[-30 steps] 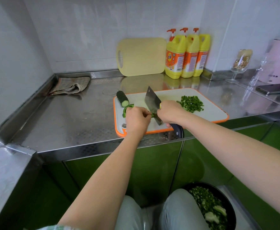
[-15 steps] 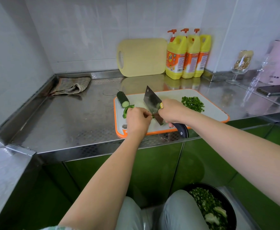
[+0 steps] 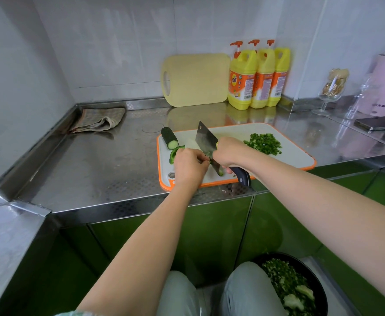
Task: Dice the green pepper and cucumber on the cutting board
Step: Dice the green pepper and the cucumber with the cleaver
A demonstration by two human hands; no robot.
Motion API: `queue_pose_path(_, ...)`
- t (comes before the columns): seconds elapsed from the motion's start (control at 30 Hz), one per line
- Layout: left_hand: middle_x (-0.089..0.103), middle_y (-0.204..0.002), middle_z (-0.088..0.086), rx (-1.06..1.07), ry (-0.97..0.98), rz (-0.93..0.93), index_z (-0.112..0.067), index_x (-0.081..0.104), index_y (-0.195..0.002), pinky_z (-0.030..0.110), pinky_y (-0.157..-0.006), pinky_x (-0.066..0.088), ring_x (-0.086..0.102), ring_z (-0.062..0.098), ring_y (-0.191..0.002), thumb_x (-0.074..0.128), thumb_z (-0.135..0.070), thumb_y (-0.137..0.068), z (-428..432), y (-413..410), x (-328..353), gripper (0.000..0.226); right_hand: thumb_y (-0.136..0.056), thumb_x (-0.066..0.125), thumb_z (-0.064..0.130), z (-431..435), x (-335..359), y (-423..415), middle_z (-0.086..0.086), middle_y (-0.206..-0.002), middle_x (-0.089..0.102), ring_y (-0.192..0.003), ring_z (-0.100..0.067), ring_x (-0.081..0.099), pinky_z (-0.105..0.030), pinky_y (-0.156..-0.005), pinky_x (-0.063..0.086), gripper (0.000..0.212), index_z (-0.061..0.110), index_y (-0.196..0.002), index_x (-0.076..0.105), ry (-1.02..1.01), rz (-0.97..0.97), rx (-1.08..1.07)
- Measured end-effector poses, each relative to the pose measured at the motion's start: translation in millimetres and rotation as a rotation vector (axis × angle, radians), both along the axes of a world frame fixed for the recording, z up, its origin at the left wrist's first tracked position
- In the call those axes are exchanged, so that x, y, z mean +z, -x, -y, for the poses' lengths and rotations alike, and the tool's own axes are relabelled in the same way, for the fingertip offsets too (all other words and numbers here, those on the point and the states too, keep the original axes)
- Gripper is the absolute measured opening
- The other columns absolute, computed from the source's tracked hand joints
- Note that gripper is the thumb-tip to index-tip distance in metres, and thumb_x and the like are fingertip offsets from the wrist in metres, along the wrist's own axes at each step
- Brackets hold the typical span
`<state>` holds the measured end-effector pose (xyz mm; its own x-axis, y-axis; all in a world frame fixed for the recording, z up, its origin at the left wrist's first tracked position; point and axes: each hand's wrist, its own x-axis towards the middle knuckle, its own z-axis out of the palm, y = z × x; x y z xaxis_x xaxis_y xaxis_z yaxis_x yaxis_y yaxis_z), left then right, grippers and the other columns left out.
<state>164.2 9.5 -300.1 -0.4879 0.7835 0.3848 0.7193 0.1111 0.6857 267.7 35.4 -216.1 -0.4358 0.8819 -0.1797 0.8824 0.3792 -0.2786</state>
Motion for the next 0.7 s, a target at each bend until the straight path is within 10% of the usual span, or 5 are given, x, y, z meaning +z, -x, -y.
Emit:
queue_pose_path(0.37,0.061,-0.07,-0.015,-0.08,0.017,-0.022,-0.025,0.065,-0.076,0.027,-0.073,0.045,0.059,0.022,-0.091,0.071,-0.013,-0.075,0,5,10,0.013,-0.097,0.038,0.013,-36,1,-31,-0.013,-0.063,0.051,-0.045,-0.024,0.053,-0.034,-0.06,0.045,0.012,0.009,-0.087,0.041,-0.028,-0.595,-0.059)
queue_pose_path(0.7,0.066,-0.103,0.001,-0.189,0.11,-0.297,-0.02,0.068,-0.11,0.031,-0.087,0.039,0.046,0.025,-0.107,0.062,-0.018,-0.082,-9,10,21,0.029,-0.097,0.038,0.012,-48,-13,-56,-0.012,-0.057,0.05,-0.045,-0.023,0.047,-0.029,-0.053,0.041,0.015,0.01,-0.085,0.046,0.056,-0.698,-0.102)
